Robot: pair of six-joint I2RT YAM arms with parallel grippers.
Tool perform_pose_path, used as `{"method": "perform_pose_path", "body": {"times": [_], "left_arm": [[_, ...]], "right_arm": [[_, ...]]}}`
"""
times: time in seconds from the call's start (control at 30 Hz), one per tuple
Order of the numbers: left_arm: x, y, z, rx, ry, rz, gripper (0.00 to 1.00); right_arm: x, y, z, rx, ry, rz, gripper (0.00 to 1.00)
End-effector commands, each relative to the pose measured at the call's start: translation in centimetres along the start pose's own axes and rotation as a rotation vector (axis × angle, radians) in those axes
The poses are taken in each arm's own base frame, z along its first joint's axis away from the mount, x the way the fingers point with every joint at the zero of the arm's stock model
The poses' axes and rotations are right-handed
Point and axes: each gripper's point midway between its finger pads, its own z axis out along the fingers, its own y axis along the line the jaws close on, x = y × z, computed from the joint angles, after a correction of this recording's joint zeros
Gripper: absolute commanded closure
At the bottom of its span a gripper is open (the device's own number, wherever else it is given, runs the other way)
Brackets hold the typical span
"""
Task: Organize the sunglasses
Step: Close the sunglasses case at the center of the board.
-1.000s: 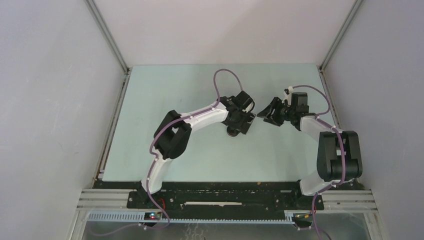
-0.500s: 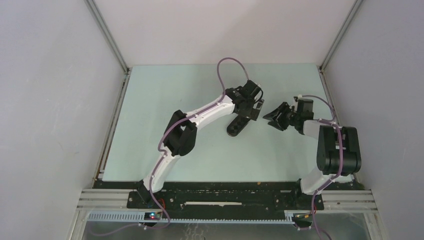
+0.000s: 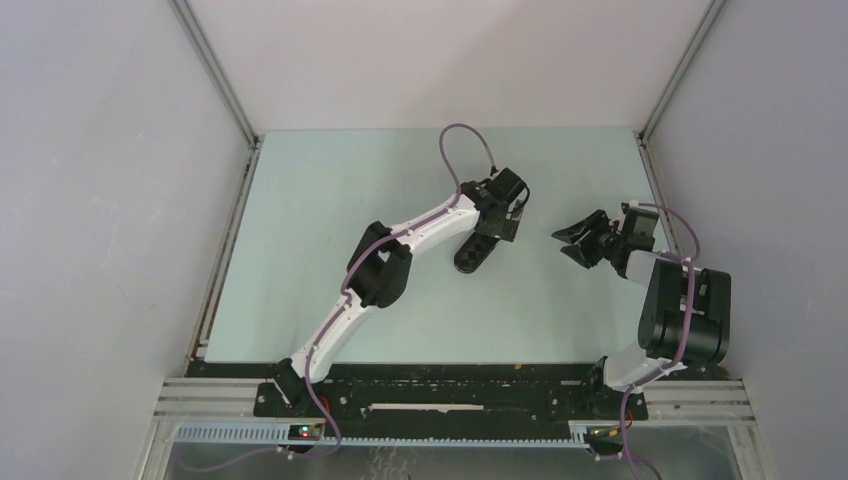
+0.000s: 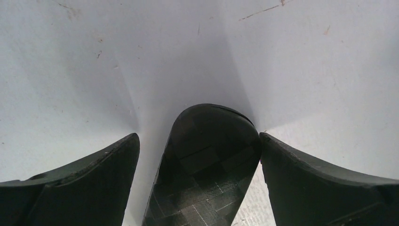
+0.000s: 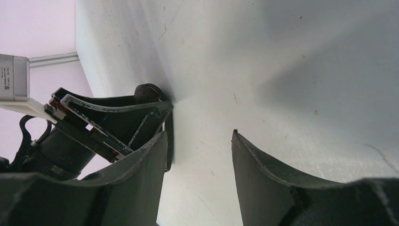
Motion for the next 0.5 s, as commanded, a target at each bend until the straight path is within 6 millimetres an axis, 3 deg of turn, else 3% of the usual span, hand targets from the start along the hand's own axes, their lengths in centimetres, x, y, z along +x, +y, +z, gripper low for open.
{"method": "perform_pose_path", "body": {"times": [0.0,0.13,0.2,0.27,0.4,0.47], "left_arm": [[-3.2,0.1,-1.3,-0.022,-0.091,-0.048,0.00],[-3.2,-0.2,-1.3,-0.010,-0.095,-0.040,0.00],[-3.1,-0.1,-1.2,-0.012,-0.092,-0.034,0.08],[-3.1,-0.3,-1.2,-0.003,-0.089,-0.027,0.25],[-3.1,-0.9,-1.4,0.018,-0.092,0.001,0.72],[-3.2,-1.2,-1.6,0.025,-0.099,0.027,0.82]], "right_arm": [[-0.4,1.4,-0.5,-0.052,-0.013,-0.026,0.39],[-0.3,1.3,-0.4,-0.054,-0.004,-0.022,0.39],[-0.3,1.4,-0.4,-0.056,-0.004,-0.022,0.39],[-0.3,1.5,-0.5,-0.059,-0.007,-0.023,0.39],[-0.3,1.6,-0.5,-0.062,-0.006,-0.024,0.39],[-0.3,1.6,-0.5,-0.064,-0.006,-0.025,0.39]]}}
